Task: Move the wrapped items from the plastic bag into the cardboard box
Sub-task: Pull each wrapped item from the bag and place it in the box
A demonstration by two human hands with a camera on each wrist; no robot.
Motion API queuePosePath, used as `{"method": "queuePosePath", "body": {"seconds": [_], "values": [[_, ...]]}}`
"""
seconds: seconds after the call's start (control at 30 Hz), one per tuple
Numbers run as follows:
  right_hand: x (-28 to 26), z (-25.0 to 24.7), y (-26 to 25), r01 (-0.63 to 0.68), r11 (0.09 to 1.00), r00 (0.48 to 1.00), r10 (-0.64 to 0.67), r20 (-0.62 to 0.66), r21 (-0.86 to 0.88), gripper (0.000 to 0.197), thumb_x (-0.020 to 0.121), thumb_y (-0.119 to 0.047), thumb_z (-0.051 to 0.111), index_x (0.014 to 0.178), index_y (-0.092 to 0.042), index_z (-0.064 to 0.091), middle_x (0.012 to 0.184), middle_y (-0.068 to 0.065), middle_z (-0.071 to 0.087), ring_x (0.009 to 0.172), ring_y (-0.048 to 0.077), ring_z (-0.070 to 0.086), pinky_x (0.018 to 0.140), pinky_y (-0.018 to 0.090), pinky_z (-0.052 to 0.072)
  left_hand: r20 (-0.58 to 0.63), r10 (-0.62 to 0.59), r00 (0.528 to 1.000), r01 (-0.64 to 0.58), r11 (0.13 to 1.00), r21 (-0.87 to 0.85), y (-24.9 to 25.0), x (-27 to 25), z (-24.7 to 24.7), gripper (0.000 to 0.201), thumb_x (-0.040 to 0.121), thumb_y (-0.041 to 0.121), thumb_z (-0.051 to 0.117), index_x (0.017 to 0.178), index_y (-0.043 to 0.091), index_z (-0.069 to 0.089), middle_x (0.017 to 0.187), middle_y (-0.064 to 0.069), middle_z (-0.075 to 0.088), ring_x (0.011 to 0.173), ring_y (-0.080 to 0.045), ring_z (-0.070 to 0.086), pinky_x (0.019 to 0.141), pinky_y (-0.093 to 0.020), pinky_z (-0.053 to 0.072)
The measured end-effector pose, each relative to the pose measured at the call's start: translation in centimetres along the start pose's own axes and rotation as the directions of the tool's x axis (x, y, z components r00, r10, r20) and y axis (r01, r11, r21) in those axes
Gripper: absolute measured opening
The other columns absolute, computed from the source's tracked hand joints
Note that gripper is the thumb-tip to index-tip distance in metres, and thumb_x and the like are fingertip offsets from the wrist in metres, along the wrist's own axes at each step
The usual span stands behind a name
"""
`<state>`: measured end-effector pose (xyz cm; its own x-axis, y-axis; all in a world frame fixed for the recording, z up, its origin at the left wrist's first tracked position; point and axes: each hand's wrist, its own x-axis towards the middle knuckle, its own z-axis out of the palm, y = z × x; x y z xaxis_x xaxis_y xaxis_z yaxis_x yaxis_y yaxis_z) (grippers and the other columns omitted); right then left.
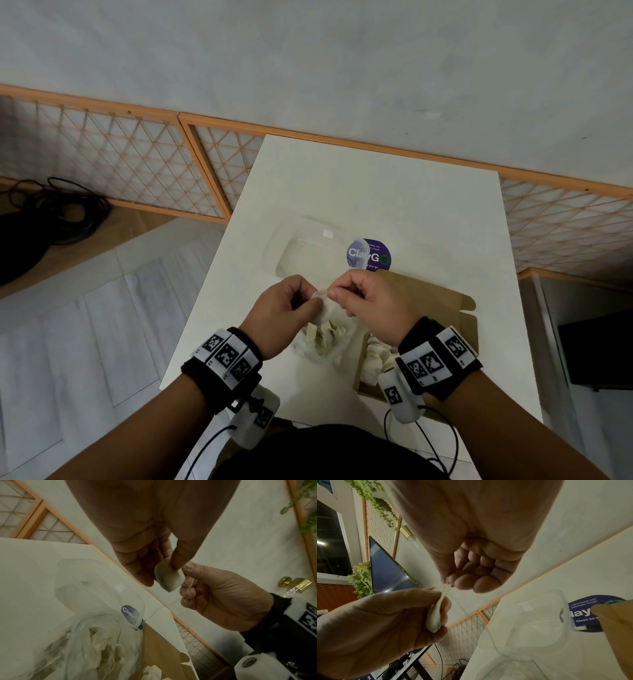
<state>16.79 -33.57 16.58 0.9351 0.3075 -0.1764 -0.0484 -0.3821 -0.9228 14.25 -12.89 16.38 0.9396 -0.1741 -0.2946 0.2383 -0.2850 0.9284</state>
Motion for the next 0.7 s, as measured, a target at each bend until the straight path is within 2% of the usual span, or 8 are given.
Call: {"method": "queuePosePath", "body": {"seconds": [0.07,0.13,0.27,0.37,0.47,0.57,0.63,0.7], "values": [[0.0,0.0,-0.1,-0.005,0.999,1.000,0.006,0.030,-0.032,0.007,0.096,-0.024,0.071,0.090,-0.023,0.073,0.073,-0.006,0.068,0.067,0.013,0.064,0.070,0.041,0.060,0.038,0.001,0.999,0.002,0.998,-0.067,-0.1,-0.1,-0.1,0.008,0.095,0.018,0.071,0.098,0.012,0.066,0.087,-0.012,0.076,0.084,-0.036,0.075,0.086,-0.056,0.059],[-0.1,0.2,-0.4,0.001,0.998,0.998,0.003,0.059,-0.061,0.007,0.097,-0.027,0.070,0.090,-0.026,0.072,0.075,-0.004,0.070,0.068,0.019,0.067,0.070,0.041,0.060,0.063,0.015,0.998,-0.008,0.994,-0.113,0.1,-0.3,-0.1,0.016,0.093,0.022,0.075,0.104,0.014,0.068,0.088,-0.017,0.072,0.084,-0.038,0.074,0.084,-0.053,0.060],[0.0,0.0,-0.9,0.006,0.995,0.995,0.005,0.099,-0.104,0.008,0.097,-0.027,0.070,0.090,-0.025,0.072,0.070,-0.012,0.067,0.064,0.009,0.063,0.066,0.034,0.055,0.015,0.020,1.000,-0.018,0.995,-0.095,0.1,-0.5,-0.1,0.015,0.092,0.025,0.077,0.099,0.012,0.071,0.079,-0.023,0.065,0.068,-0.023,0.065,0.069,-0.042,0.058],[0.3,-0.7,-1.4,-0.005,0.992,0.989,0.023,0.144,-0.125,0.006,0.097,-0.026,0.071,0.092,-0.023,0.072,0.076,-0.011,0.069,0.070,0.006,0.063,0.070,0.033,0.057,0.027,0.013,1.000,-0.012,0.999,-0.040,-0.1,-0.6,-0.4,0.015,0.095,0.026,0.074,0.093,0.011,0.071,0.078,-0.017,0.073,0.067,-0.029,0.069,0.072,-0.047,0.059],[0.5,-1.0,-2.1,0.059,0.967,0.987,-0.020,0.158,-0.246,0.006,0.098,-0.025,0.068,0.095,-0.022,0.072,0.081,-0.014,0.069,0.074,-0.003,0.062,0.069,0.014,0.048,0.082,0.009,0.997,-0.008,1.000,-0.009,-0.5,-0.8,-0.8,0.012,0.096,0.027,0.073,0.091,0.016,0.072,0.077,-0.013,0.075,0.070,-0.029,0.070,0.077,-0.051,0.058],[0.7,-0.4,-2.2,0.095,0.945,0.987,-0.050,0.150,-0.312,0.005,0.098,-0.026,0.066,0.097,-0.025,0.071,0.084,-0.014,0.069,0.078,-0.001,0.064,0.070,0.013,0.048,0.049,-0.006,0.999,0.009,0.998,-0.069,-0.4,-1.1,-1.0,0.013,0.095,0.024,0.075,0.094,0.012,0.073,0.082,-0.014,0.076,0.073,-0.020,0.070,0.078,-0.042,0.059],[0.6,0.5,-1.7,0.097,0.958,0.988,-0.059,0.146,-0.271,0.004,0.098,-0.024,0.067,0.097,-0.026,0.070,0.085,-0.012,0.071,0.079,0.003,0.066,0.072,0.019,0.052,0.018,-0.035,0.999,0.037,0.988,-0.147,-0.1,-1.2,-1.0,0.017,0.093,0.022,0.076,0.097,0.006,0.072,0.090,-0.017,0.077,0.075,-0.018,0.070,0.075,-0.033,0.058],[0.4,1.5,-1.1,0.089,0.976,0.989,-0.063,0.136,-0.196,0.006,0.098,-0.021,0.067,0.097,-0.026,0.069,0.082,-0.014,0.070,0.075,0.002,0.065,0.069,0.018,0.052,0.020,-0.053,0.998,0.057,0.962,-0.269,0.2,-1.2,-1.0,0.019,0.094,0.016,0.073,0.100,-0.002,0.069,0.103,-0.019,0.076,0.077,-0.017,0.070,0.070,-0.027,0.056]]}}
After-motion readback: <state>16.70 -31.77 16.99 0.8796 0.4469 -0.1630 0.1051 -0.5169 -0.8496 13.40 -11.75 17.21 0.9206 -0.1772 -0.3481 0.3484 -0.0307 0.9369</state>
